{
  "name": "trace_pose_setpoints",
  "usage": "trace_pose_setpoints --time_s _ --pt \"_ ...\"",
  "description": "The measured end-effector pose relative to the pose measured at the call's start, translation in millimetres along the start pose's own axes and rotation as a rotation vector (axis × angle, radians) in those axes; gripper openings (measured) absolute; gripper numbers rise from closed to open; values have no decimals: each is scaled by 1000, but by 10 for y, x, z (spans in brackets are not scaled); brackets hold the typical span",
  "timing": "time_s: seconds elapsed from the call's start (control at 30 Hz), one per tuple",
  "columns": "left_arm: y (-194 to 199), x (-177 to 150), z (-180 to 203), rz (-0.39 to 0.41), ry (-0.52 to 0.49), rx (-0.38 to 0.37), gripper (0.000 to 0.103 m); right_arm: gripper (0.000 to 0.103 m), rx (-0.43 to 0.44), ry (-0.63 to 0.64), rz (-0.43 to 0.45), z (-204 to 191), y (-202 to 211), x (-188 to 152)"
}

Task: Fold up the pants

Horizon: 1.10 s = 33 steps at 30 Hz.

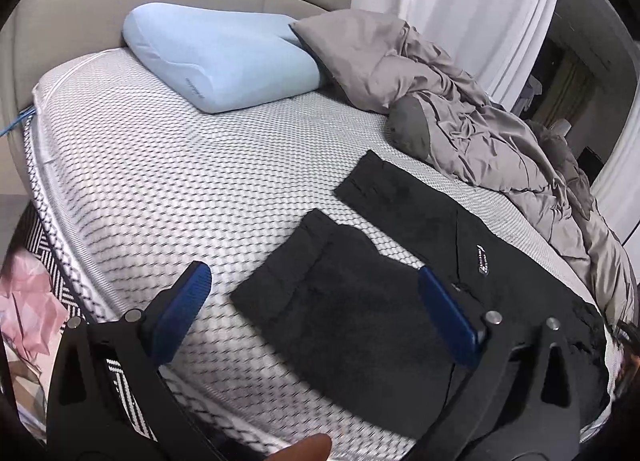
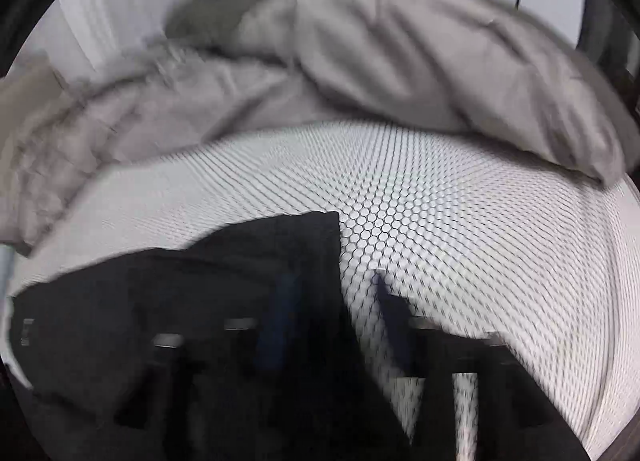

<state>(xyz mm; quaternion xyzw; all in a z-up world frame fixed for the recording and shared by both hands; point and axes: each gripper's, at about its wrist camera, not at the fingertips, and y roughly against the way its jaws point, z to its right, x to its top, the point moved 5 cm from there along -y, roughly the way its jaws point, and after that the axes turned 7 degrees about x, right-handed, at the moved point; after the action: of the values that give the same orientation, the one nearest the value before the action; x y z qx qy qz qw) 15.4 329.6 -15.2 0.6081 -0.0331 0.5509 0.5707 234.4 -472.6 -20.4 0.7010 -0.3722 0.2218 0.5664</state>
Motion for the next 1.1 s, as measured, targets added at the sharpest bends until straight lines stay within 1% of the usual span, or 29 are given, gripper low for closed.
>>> trace_pose_setpoints --time_s 0.03,0.07,0.1,0.2,0.23,0.27,0.3,0.33,0.37,0.43,0.47,0.5,0.53,0.57,0.6,0.63,0.67,0.73,0.77,0.83,0.87,0.93,0.97,1.03,1.07,1.1 --pt "9 -21 -40 -3 9 -8 102 91 41 -8 39 -11 226 -131" --pt "4 -52 -86 -15 21 -14 102 92 83 -19 70 -35 421 -255" --pt "-7 -90 -123 -30 33 -18 102 92 120 -36 83 -25 621 -420" --pt "-59 -224 -200 -68 74 -58 100 92 161 -61 102 -3 1090 -914" --pt "-97 -263 -223 -93 98 -83 92 92 169 -66 112 -13 1175 -1035" --pt "-140 -308 -239 -119 117 -108 80 92 176 -72 117 -37 1269 -1166" --pt "-201 -363 -250 -155 143 -148 76 92 178 -84 123 -45 1358 -1305" --pt "-258 -408 -267 -188 175 -182 69 92 181 -100 129 -13 1463 -1451" --pt "-300 -445 -274 -200 194 -201 62 92 185 -121 130 15 1531 -1575" --pt "-405 -507 -273 -222 220 -233 54 92 196 -160 126 106 1685 -1837" --pt "-450 -519 -266 -227 233 -248 47 92 194 -169 120 145 1711 -1920" --pt "-491 -524 -258 -228 253 -271 43 92 184 -181 117 188 1744 -2024" --pt "-529 -523 -254 -227 270 -283 30 92 178 -191 113 215 1777 -2118" --pt "-559 -514 -268 -218 287 -280 12 92 179 -203 113 230 1786 -2182" --pt "-570 -505 -287 -202 297 -263 4 92 185 -221 113 267 1807 -2251" --pt "-552 -492 -320 -178 304 -256 1 92 185 -236 112 294 1811 -2290" --pt "-525 -484 -338 -161 302 -251 1 92 178 -252 109 327 1819 -2337" --pt "-467 -492 -348 -130 247 -213 1 92 157 -283 105 430 1879 -2501" --pt "-463 -495 -337 -128 230 -202 1 92 167 -292 95 445 1859 -2559" --pt "-466 -505 -323 -128 217 -188 1 92 215 -309 67 439 1748 -2644" --pt "-462 -507 -320 -126 219 -186 1 92 233 -315 70 440 1695 -2643" --pt "-443 -491 -318 -120 229 -191 1 88 270 -340 72 453 1550 -2620" --pt "-431 -477 -311 -117 231 -193 1 85 288 -377 66 475 1449 -2597" --pt "-405 -450 -299 -111 227 -193 1 80 329 -431 81 525 1316 -2512" --pt "-381 -437 -293 -106 223 -193 1 52 342 -447 96 544 1273 -2476" --pt "-342 -425 -291 -99 218 -194 1 15 325 -469 96 583 1237 -2459"
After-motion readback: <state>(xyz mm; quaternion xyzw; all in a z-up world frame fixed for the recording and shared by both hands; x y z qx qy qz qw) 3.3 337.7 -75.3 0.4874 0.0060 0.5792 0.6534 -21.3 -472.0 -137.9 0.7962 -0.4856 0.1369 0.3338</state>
